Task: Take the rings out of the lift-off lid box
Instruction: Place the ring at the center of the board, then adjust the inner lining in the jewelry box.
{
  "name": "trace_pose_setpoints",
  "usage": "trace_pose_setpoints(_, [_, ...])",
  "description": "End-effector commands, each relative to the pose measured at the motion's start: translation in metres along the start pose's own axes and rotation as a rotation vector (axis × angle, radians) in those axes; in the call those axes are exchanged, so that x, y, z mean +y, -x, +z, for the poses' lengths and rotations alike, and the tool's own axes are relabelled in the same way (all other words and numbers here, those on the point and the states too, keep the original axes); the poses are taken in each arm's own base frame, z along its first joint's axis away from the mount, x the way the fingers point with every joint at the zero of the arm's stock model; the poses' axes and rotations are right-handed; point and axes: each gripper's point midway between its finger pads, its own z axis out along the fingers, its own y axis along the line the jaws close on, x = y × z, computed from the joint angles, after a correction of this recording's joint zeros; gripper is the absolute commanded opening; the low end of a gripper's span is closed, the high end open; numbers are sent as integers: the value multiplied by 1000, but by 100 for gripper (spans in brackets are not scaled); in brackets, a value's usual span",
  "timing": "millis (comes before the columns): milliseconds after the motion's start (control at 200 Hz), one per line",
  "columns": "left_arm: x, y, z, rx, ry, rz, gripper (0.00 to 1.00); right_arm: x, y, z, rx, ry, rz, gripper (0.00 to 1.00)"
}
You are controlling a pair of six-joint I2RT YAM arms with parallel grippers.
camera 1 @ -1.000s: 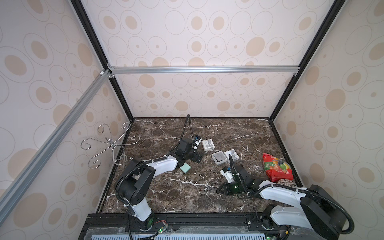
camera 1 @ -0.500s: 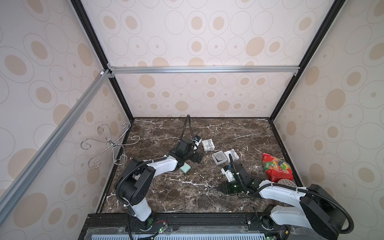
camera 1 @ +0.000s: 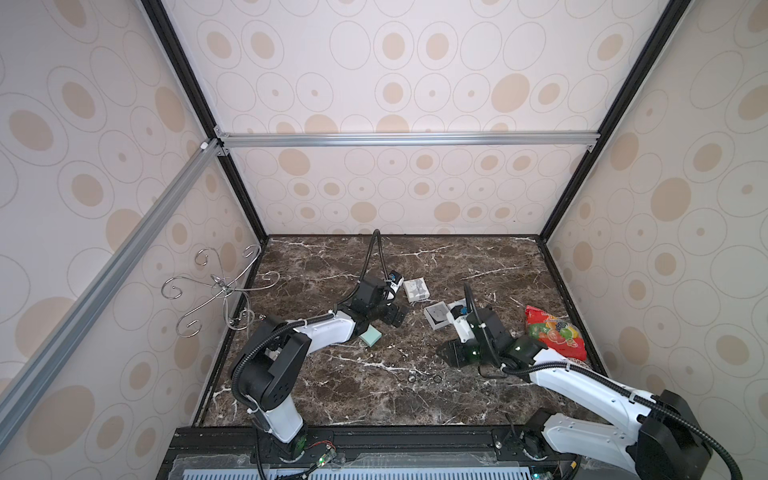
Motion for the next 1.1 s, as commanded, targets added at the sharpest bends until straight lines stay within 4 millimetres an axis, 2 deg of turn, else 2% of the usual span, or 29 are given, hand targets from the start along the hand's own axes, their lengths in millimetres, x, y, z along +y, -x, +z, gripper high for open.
trace_pose_setpoints(0, [3,13,-5,-42,4,4,100,-36,24,-1,10,-149,-68,59])
trace_pose_setpoints(45, [3,12,-6,-39,3,6,100,-44,37,2,12,-178,-83,61])
trace_pose_setpoints(95, [3,12,-6,-40,3,6,100,-50,52,6,15,-210,-114,68])
trace_pose_setpoints(130, [3,13,-7,-44,3,6,100,-52,60,10,29,-224,-137,79])
trace_pose_setpoints(150, [3,14,-7,-45,3,7,100,-54,62,12,46,-232,-147,87])
trace_pose_setpoints(165, [3,14,-7,-46,2,7,100,-54,65,14,57,-236,-156,98])
trace_pose_setpoints(175, [3,14,-7,-47,2,6,100,-55,67,14,60,-239,-160,100])
trace_pose_setpoints(285, [2,17,-8,-57,0,7,100,-59,82,26,88,-265,-208,100])
trace_pose_setpoints(415, [2,17,-6,-57,-6,6,100,-69,91,33,98,-321,-246,100])
trace_pose_setpoints(545, [1,15,-3,-47,-10,14,100,-80,90,38,126,-373,-273,100])
trace_pose_setpoints(795, [-1,15,1,-40,-21,18,100,-86,88,54,153,-384,-280,100])
trace_pose_setpoints(1095, [0,16,1,-41,-20,22,100,-95,96,72,168,-415,-286,100])
